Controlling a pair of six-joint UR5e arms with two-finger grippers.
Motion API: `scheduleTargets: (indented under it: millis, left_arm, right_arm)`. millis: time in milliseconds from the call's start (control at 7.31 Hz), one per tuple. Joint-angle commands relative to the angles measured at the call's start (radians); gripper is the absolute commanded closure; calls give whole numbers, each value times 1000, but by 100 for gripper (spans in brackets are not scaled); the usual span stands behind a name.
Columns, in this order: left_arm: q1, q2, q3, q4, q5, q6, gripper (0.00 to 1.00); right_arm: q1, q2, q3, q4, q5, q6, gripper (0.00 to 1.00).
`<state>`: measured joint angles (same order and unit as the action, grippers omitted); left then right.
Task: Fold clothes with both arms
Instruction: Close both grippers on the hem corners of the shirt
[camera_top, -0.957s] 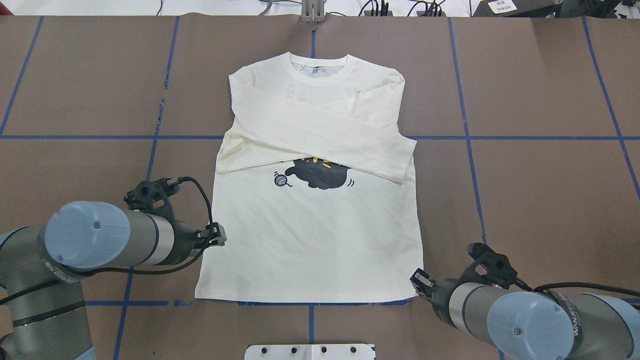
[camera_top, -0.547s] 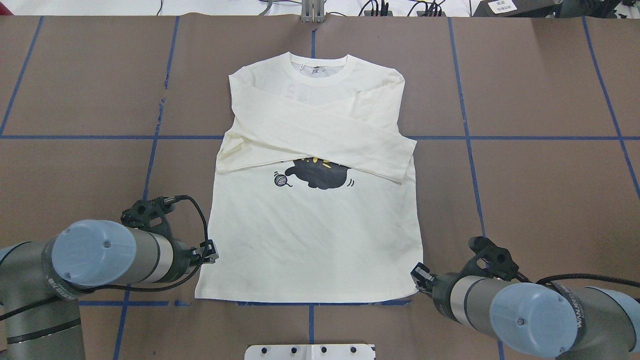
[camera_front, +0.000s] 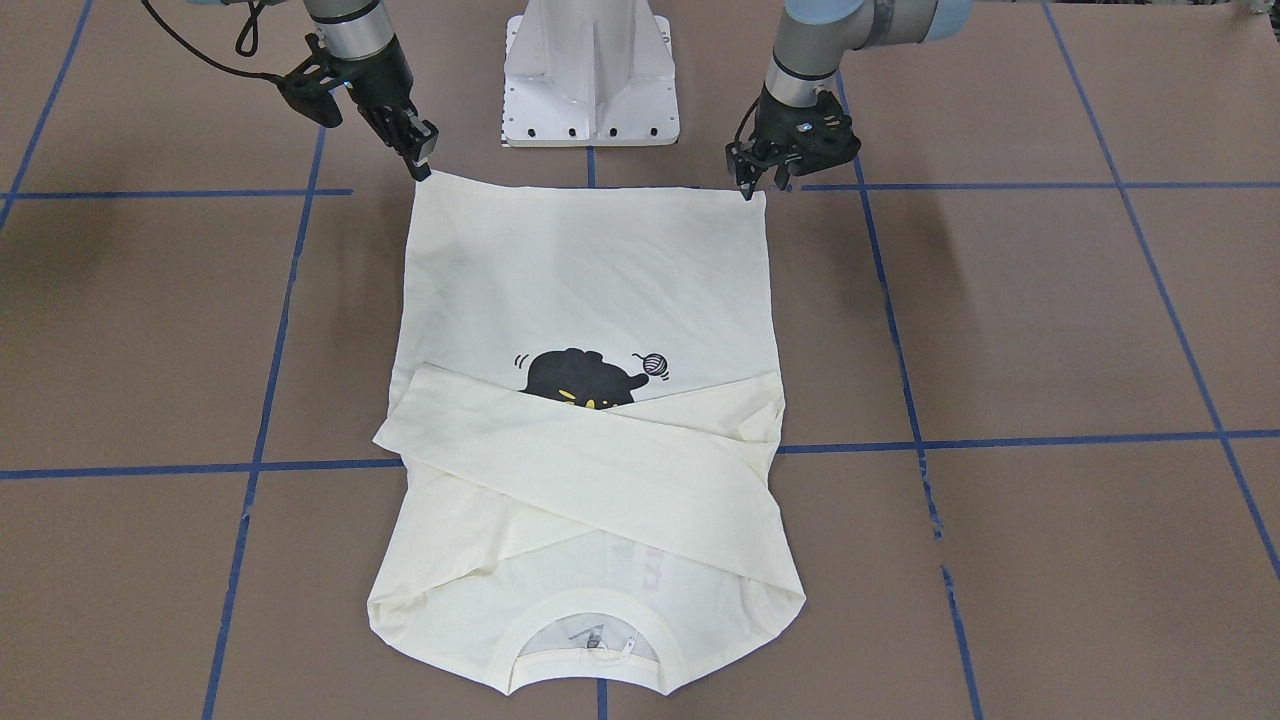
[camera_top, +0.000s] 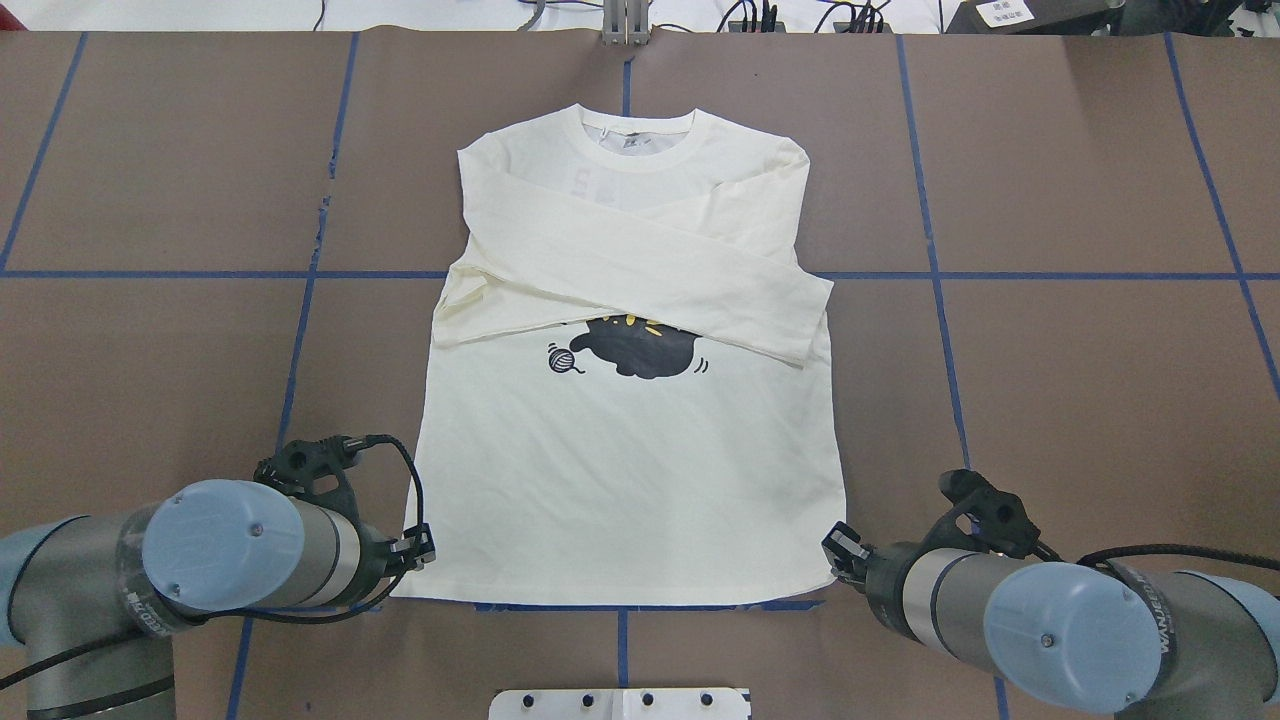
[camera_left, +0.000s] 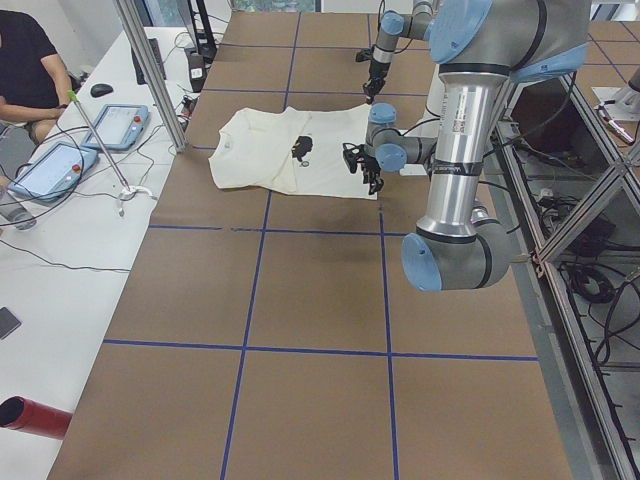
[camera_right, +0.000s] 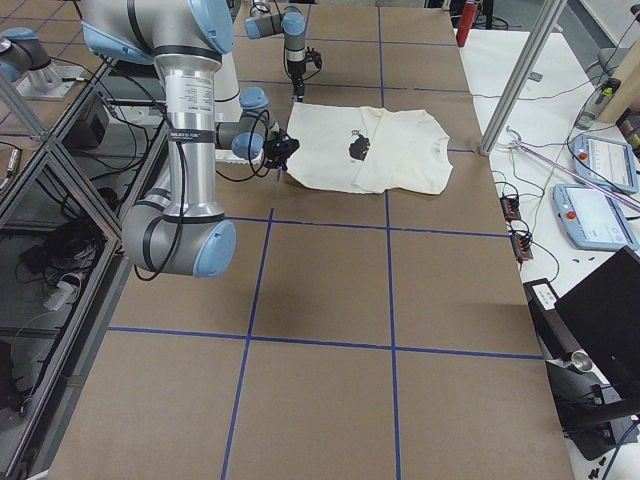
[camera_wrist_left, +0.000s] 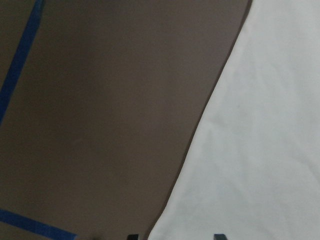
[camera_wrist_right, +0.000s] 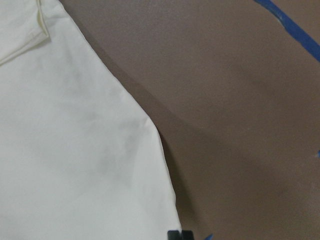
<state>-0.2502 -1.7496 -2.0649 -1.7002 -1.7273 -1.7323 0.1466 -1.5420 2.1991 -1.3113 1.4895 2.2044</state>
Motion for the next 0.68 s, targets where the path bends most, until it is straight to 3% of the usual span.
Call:
scheduleTargets:
  millis: [0,547]
  left_arm:
    - [23,-4,5,2,-2,2,43]
    - [46,-18,31,1,0,13,46]
  right_arm:
    - [1,0,1,0,0,0,100]
    - [7,-1,-1,0,0,-3,100]
